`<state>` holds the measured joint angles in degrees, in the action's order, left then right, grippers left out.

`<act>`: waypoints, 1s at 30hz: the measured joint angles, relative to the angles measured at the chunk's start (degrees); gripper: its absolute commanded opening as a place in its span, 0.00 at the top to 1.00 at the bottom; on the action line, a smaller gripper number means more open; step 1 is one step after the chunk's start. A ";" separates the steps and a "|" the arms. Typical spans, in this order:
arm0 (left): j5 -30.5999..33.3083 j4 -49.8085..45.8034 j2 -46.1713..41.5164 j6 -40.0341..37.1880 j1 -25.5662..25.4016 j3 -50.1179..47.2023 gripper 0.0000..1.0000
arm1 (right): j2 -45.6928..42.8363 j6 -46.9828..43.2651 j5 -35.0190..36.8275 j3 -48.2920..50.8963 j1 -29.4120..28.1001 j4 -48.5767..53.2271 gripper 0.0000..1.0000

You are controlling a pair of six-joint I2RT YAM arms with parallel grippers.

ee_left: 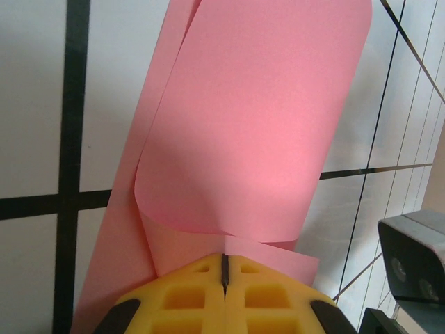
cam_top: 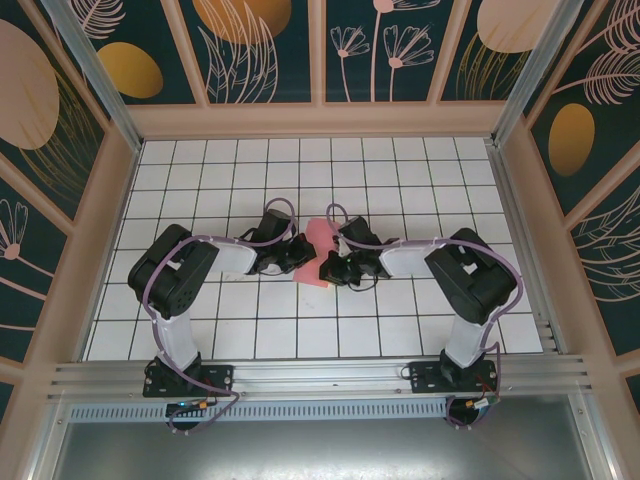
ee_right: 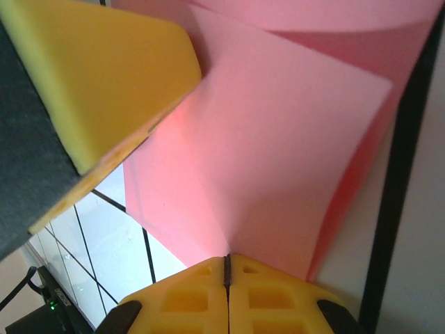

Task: Fold a paper plane with a square sheet of paper (pick it up from the middle)
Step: Fold the triangle a second time at the center of the table.

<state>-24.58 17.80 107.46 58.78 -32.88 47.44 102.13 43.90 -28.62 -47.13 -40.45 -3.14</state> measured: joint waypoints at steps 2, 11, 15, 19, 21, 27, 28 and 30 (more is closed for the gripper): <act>0.02 0.00 0.02 0.00 -0.02 -0.02 0.97 | -0.72 0.17 -0.07 1.03 0.00 -0.39 0.92; 0.00 0.13 0.02 0.02 -0.02 -0.09 0.97 | -4.17 1.25 -1.07 5.51 0.00 -0.98 0.92; 0.00 0.15 0.02 0.02 -0.02 -0.09 0.96 | -5.66 1.29 -1.01 5.95 0.00 1.03 0.92; 0.00 0.15 0.00 0.00 -0.02 -0.09 0.96 | -9.01 1.57 -0.26 5.66 0.02 3.23 0.91; 0.00 0.15 0.00 0.00 -0.02 -0.09 0.96 | -10.01 2.12 -0.13 4.72 0.11 2.69 0.92; -0.02 0.13 0.00 0.00 -0.02 -0.09 0.96 | -7.32 3.54 -0.09 -0.87 0.13 0.37 0.92; -0.02 0.15 0.00 0.00 -0.02 -0.09 0.96 | -5.86 3.67 -0.11 -1.90 0.13 -0.09 0.92; -0.04 0.15 0.00 0.00 -0.02 -0.09 0.95 | -3.34 3.91 -0.09 -2.75 0.13 -0.63 0.93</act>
<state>-24.62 17.96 107.46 58.78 -32.91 47.35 98.78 47.81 -28.71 -49.89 -40.32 -3.77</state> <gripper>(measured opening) 0.063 0.080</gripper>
